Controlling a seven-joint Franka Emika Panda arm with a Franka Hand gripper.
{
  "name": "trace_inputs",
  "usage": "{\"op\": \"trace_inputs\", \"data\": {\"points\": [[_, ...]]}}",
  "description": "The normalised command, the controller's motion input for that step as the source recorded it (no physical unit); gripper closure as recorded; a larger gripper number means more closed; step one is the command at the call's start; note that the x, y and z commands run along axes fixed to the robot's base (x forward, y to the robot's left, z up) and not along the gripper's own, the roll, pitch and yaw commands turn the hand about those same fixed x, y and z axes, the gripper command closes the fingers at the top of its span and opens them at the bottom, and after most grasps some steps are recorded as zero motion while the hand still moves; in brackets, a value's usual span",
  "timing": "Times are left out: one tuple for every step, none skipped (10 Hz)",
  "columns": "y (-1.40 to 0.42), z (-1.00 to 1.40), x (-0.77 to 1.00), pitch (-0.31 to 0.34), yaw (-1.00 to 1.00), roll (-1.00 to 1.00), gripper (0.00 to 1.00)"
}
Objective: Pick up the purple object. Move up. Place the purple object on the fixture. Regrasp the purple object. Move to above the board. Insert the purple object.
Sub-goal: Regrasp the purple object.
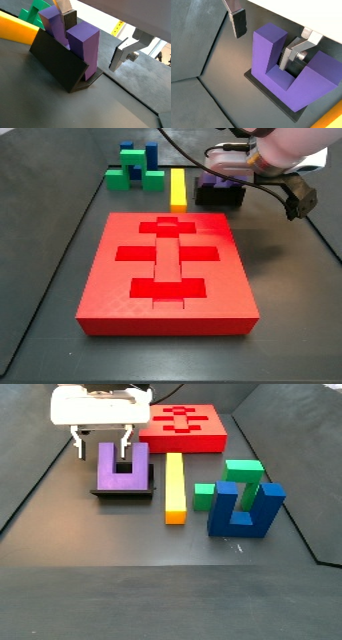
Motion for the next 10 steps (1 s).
{"op": "trace_inputs", "data": {"points": [[0.00,-0.06,0.02,0.000,0.00,0.09,0.00],[0.00,-0.10,0.02,0.000,0.00,0.11,0.00],[0.00,-0.11,0.00,0.000,0.00,0.12,0.00],[0.00,0.00,0.06,0.000,0.00,0.06,0.00],[0.00,0.00,0.00,0.000,0.00,0.01,0.00],[0.00,0.00,0.00,0.000,0.00,0.00,0.00],[0.00,0.00,0.00,0.000,0.00,0.00,1.00],[0.00,0.00,0.00,0.000,0.00,0.00,1.00],[0.00,0.00,0.00,0.000,0.00,0.00,1.00],[0.00,0.00,0.00,0.000,0.00,0.00,1.00]]}}
